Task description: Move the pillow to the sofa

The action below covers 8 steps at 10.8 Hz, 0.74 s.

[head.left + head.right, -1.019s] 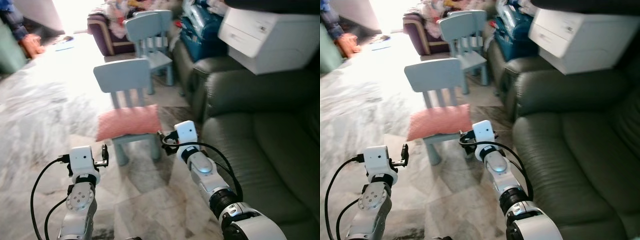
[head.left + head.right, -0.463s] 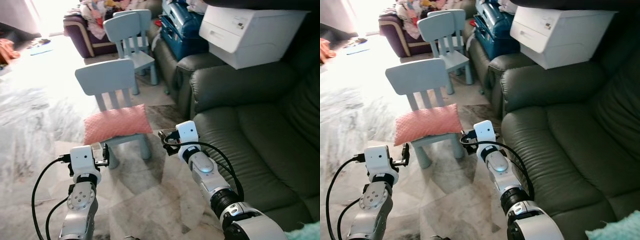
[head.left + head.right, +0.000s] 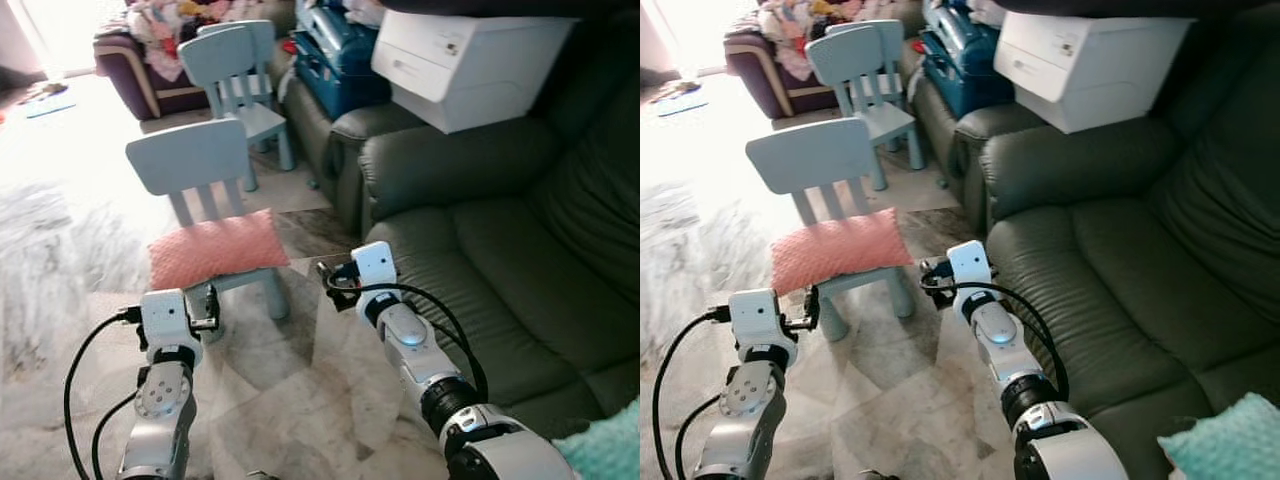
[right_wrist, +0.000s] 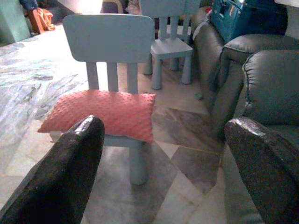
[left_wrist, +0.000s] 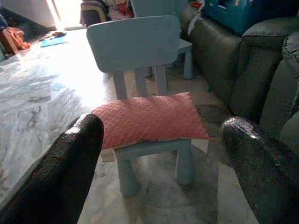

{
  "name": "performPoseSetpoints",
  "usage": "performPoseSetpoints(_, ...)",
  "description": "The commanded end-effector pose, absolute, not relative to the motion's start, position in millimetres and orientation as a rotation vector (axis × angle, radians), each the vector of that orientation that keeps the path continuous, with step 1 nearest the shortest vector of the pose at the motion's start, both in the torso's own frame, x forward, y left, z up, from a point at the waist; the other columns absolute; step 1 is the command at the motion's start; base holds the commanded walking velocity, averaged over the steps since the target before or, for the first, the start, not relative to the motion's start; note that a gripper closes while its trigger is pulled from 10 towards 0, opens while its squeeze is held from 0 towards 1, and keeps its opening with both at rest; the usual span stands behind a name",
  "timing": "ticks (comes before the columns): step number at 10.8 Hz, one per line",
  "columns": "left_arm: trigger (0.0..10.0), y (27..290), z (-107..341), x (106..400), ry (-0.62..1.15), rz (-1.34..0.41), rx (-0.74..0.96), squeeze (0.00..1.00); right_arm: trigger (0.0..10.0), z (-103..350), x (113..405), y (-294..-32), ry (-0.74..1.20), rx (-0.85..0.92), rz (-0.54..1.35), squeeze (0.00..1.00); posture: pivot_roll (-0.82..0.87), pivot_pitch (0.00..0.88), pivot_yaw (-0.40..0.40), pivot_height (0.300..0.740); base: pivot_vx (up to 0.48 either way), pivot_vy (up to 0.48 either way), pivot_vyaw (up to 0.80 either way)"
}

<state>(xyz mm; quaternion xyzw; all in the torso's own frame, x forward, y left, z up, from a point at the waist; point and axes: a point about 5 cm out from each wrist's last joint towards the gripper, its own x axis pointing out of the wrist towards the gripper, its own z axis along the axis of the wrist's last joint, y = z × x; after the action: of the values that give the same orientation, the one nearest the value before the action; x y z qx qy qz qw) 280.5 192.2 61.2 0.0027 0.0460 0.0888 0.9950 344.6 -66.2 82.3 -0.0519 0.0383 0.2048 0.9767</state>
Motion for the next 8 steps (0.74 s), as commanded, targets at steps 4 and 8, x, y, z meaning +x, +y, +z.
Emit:
performPoseSetpoints(4, 10.0, 200.2, 60.8, 278.5, 0.099, 0.212, -0.002, 0.0, 10.0, 85.7, 344.5, -61.3, 0.057, -0.112, 0.438, 0.0, -0.11, 0.091, 0.064, 0.74, 0.0, 0.0, 0.0)
performPoseSetpoints(8, 10.0, 196.8, 59.0, 273.1, 0.101, 0.221, -0.01, 0.0, 10.0, 85.4, 342.1, -58.8, 0.039, -0.169, 0.486, 0.0, -0.11, 0.095, 0.046, 0.74, 0.0, 0.0, 0.4)
